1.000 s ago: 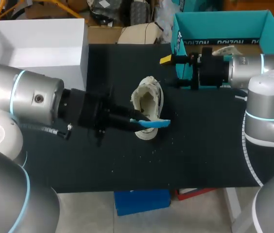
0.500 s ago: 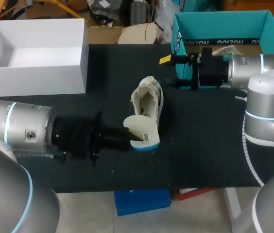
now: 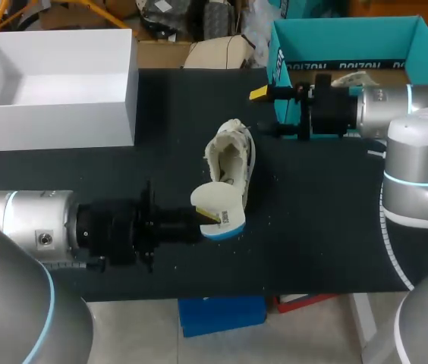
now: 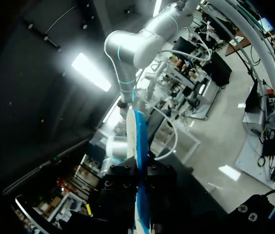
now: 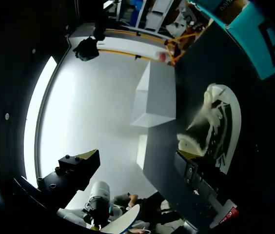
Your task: Take the shoe out of the shoebox, open the shoe tongue, remove and reinsert the insole, then place the shoe into the shoebox
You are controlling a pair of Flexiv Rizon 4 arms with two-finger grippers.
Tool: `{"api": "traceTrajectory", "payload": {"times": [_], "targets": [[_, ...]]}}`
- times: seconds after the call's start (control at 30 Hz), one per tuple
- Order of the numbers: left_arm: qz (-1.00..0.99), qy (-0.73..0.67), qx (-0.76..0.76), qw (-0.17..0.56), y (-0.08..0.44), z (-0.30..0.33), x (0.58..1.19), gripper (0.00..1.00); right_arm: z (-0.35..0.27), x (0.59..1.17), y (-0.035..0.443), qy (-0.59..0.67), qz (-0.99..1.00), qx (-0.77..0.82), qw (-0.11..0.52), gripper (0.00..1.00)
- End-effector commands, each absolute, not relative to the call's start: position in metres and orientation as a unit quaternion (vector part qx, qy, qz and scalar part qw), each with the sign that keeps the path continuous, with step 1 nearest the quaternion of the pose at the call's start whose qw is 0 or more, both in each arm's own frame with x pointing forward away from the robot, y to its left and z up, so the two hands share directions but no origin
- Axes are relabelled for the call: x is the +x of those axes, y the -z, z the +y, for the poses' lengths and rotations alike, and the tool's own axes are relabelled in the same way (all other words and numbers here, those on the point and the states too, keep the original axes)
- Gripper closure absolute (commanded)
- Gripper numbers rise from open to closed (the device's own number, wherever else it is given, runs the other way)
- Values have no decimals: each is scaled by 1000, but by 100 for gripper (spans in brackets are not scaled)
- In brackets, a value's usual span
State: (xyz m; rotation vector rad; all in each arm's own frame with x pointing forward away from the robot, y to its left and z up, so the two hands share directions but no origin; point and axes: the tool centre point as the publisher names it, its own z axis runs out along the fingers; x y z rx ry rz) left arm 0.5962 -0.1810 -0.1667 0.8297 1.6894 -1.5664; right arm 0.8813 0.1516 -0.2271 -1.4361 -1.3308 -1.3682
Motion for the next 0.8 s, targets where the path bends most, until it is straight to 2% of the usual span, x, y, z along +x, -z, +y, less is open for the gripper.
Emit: {"api": "traceTrajectory", "payload": {"times": [0.03, 0.27, 0.6, 0.8], "targets": [[620, 614, 330, 360, 170, -191, 584, 100, 153, 881, 228, 534, -517, -560, 366, 0], [544, 638, 367, 402, 187, -202, 572, 100, 153, 881, 228, 534, -517, -560, 366, 0], [481, 620, 425, 451, 209, -193, 585, 100, 153, 881, 228, 534, -517, -560, 366, 0], [470, 590, 479, 448, 217, -189, 596, 100, 153, 881, 228, 534, -517, -560, 366, 0]]}}
